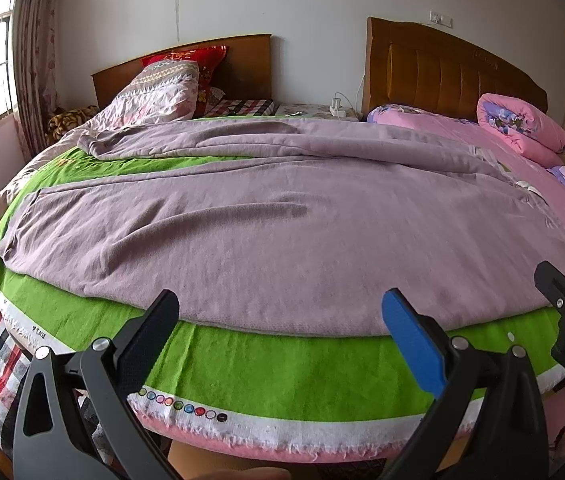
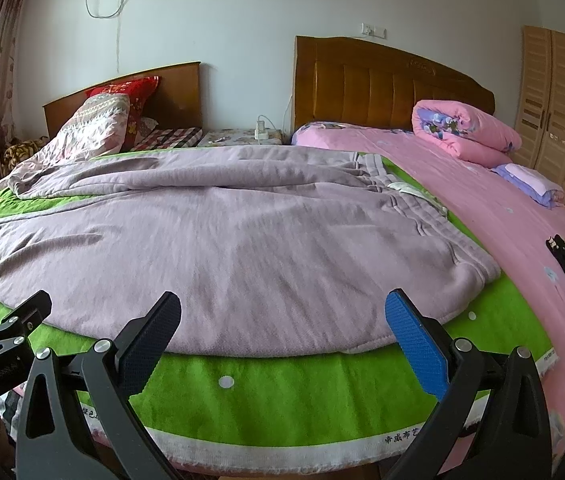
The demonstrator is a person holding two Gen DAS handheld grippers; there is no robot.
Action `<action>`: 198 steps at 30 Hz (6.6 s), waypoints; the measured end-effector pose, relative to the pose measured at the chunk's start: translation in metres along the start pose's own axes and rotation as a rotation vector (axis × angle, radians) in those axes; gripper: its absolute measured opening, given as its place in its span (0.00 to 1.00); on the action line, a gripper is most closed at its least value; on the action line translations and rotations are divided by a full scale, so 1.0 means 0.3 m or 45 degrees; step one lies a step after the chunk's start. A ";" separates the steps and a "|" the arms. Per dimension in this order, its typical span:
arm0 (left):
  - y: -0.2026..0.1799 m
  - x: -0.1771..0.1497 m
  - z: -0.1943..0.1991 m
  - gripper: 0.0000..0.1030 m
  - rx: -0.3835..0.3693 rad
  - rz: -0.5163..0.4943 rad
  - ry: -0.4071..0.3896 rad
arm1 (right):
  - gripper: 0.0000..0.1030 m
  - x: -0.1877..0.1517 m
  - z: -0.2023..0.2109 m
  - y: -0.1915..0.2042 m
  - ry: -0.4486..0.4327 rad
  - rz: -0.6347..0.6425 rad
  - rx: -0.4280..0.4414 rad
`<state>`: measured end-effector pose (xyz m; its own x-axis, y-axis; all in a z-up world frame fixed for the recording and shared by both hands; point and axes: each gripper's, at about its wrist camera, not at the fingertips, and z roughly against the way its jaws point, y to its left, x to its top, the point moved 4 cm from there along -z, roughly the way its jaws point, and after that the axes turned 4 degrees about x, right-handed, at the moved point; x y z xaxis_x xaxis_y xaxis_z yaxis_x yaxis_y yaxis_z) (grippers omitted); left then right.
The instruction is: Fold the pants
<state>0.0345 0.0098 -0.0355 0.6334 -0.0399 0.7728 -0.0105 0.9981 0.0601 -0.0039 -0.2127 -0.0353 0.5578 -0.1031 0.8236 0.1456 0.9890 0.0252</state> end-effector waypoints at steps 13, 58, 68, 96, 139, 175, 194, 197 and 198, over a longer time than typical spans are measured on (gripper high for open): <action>0.001 -0.002 -0.004 0.99 0.002 0.009 0.008 | 0.96 0.005 -0.001 0.004 0.016 0.020 -0.010; 0.148 0.746 -0.311 0.99 0.027 -0.165 -0.118 | 0.96 0.716 -0.224 -0.441 -0.232 -0.159 0.260; 0.043 0.972 -0.939 0.98 -0.493 -0.457 0.171 | 0.96 0.890 -1.047 -0.474 0.328 0.420 0.479; -0.254 0.981 -1.348 0.79 -0.896 -0.869 0.531 | 0.14 0.864 -0.943 -0.531 0.170 0.729 0.743; 0.302 0.156 -0.134 0.94 -0.829 0.282 0.173 | 0.56 0.085 -0.136 -0.741 0.184 -0.457 0.692; 0.333 0.104 -0.299 0.11 -0.536 0.357 0.140 | 0.13 -0.005 -0.264 -0.848 0.240 -0.661 0.494; 0.318 0.113 -0.283 0.27 -0.482 0.195 0.171 | 0.15 -0.022 -0.243 -0.871 0.217 -0.751 0.470; 0.346 0.139 -0.224 0.85 -0.338 0.189 0.104 | 0.68 0.012 -0.173 -0.869 0.244 -0.654 0.244; 0.366 0.167 -0.180 0.86 -0.267 0.183 0.022 | 0.68 0.053 -0.121 -0.859 0.169 -0.564 0.162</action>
<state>0.1068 0.1198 -0.0243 0.6500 0.1018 0.7531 0.0584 0.9814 -0.1831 -0.0027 -0.4731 -0.0494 0.5652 -0.5223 0.6386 0.2964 0.8510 0.4336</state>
